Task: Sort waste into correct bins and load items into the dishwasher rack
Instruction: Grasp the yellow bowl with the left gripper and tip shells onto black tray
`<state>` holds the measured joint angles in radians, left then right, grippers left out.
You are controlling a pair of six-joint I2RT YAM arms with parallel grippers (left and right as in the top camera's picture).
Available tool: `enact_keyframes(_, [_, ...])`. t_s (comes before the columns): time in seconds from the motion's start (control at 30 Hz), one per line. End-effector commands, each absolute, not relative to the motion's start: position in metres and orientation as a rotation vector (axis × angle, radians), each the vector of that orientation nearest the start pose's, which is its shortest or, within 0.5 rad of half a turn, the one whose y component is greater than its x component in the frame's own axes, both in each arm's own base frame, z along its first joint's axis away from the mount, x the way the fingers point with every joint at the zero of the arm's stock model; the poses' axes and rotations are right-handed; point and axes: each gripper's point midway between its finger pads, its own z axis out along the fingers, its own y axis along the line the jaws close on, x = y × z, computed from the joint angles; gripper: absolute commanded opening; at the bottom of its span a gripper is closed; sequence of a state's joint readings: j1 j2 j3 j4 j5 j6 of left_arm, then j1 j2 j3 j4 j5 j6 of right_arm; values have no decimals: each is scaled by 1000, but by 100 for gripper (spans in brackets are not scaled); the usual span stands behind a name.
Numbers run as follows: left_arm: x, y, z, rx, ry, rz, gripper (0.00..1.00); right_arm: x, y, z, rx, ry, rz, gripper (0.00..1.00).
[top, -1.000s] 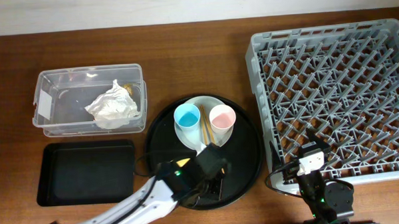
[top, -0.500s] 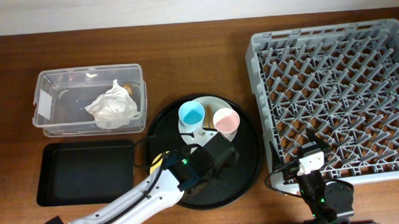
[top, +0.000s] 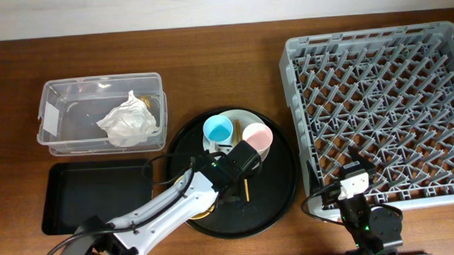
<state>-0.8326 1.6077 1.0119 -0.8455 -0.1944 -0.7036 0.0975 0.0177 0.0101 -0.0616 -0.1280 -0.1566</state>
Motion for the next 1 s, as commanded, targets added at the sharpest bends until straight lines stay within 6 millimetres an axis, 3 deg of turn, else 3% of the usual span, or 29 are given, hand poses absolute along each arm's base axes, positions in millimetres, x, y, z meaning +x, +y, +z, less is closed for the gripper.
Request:
enact_keyframes(0.0, [218,-198,32,155,2974,98,44,243,43,157,-286,1620,54,99])
enact_keyframes(0.03, [217,-197,26,151,2988,120,44,243,43,157,-286,1620,54,99])
enact_keyframes(0.1, [217,-197,25,151,2990,124,27,243,43,157,-286,1620,54,99])
enact_keyframes(0.17, [218,-198,26,151,2987,120,24,243,43,157,-286,1620,54,99])
enact_keyframes(0.27, [221,-201,32,149,2976,103,0,243,43,157,-286,1620,54,99])
enact_keyframes(0.3, [221,-201,36,149,2972,97,0,243,43,157,-286,1620,54,99])
enact_keyframes(0.37, [224,-199,49,145,2953,108,0,243,43,157,-286,1620,54,99])
enact_keyframes(0.47, [233,-201,92,321,2858,63,0,243,43,157,-286,1620,54,99])
enact_keyframes(0.5, [236,-197,109,292,2841,41,0,243,43,157,-286,1620,54,99])
enact_keyframes(0.57, [251,-171,142,176,2804,12,0,243,43,157,-286,1620,55,99])
enact_keyframes(0.63, [262,-122,169,-11,2760,8,0,243,43,157,-286,1620,54,99])
enact_keyframes(0.7, [269,-53,190,-293,2699,41,0,243,43,157,-286,1620,54,99])
enact_keyframes(0.83, [276,2,190,-453,2686,-200,0,243,43,157,-286,1620,55,99])
enact_keyframes(0.87, [276,9,183,-476,2683,-239,0,243,43,157,-286,1620,54,99])
enact_keyframes(0.97, [277,16,164,-465,2599,-587,0,243,43,157,-286,1620,54,99])
